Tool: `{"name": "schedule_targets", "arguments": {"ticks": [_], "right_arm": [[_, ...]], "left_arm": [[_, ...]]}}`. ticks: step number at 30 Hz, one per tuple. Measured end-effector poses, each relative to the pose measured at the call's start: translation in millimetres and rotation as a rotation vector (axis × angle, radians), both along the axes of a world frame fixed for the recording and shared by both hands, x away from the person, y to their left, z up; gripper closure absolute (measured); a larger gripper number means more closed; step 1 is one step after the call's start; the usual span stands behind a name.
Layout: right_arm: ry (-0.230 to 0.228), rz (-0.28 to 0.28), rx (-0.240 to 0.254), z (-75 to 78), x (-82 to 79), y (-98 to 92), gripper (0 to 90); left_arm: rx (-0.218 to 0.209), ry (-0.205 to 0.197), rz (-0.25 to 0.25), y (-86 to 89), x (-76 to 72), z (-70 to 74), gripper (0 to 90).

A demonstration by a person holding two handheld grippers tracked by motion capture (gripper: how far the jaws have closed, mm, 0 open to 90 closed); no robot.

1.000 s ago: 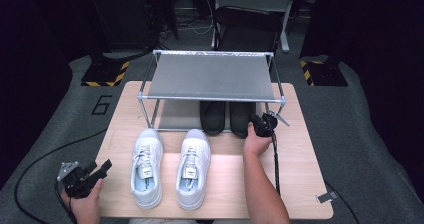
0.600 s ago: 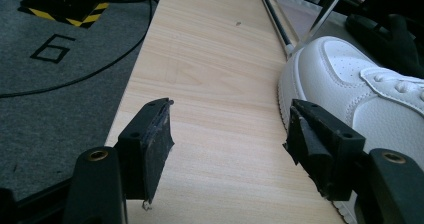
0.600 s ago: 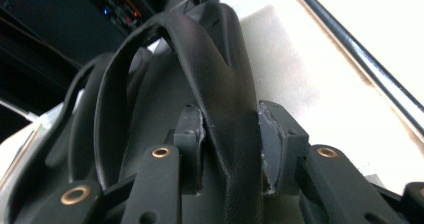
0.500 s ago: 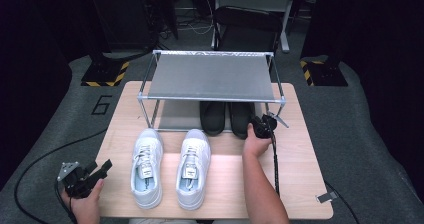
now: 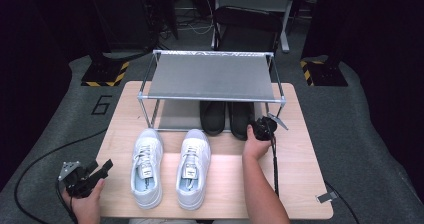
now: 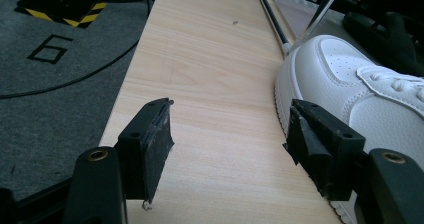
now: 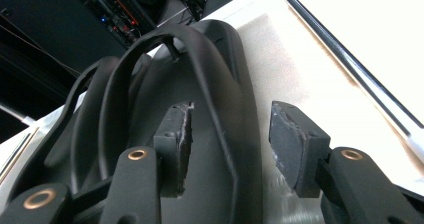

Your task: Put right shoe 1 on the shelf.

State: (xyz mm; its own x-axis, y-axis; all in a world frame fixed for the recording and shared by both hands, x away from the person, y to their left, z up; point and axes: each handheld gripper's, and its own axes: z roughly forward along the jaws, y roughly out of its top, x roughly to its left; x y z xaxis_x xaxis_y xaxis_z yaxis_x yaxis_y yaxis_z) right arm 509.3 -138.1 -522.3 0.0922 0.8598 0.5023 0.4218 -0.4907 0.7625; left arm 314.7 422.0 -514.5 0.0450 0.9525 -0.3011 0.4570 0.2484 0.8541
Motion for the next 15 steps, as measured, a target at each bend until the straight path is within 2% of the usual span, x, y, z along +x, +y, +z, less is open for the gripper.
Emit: {"name": "schedule_targets", "arguments": {"ticks": [3,4,6,8,10,13,15], "right_arm": [[-0.021,0.01,-0.018,2.0,-9.8,0.8,50.1],[-0.021,0.03,-0.028,3.0,-14.4,1.2,50.1],[-0.029,0.053,-0.08,4.2,-19.6,1.3,49.8],[-0.033,0.068,-0.106,6.4,-25.3,0.6,49.0],[-0.05,0.073,-0.09,9.6,-32.3,0.7,49.0],[-0.062,0.091,-0.107,15.5,-40.9,2.1,48.5],[-0.068,0.095,-0.092,18.7,-46.6,1.0,48.2]], "left_arm": [[0.005,0.004,-0.004,-1.2,0.6,-0.2,34.5],[0.005,0.004,-0.008,-1.5,0.6,0.0,34.6],[0.004,0.007,-0.009,-2.6,-0.6,1.3,35.0],[0.007,0.003,-0.009,-3.6,-1.6,2.0,35.3],[0.01,0.005,-0.018,-4.0,-1.6,2.4,35.7],[0.007,0.008,-0.027,-5.1,-0.2,2.1,36.4],[0.005,0.009,-0.039,-7.0,0.6,2.2,36.7]]}}
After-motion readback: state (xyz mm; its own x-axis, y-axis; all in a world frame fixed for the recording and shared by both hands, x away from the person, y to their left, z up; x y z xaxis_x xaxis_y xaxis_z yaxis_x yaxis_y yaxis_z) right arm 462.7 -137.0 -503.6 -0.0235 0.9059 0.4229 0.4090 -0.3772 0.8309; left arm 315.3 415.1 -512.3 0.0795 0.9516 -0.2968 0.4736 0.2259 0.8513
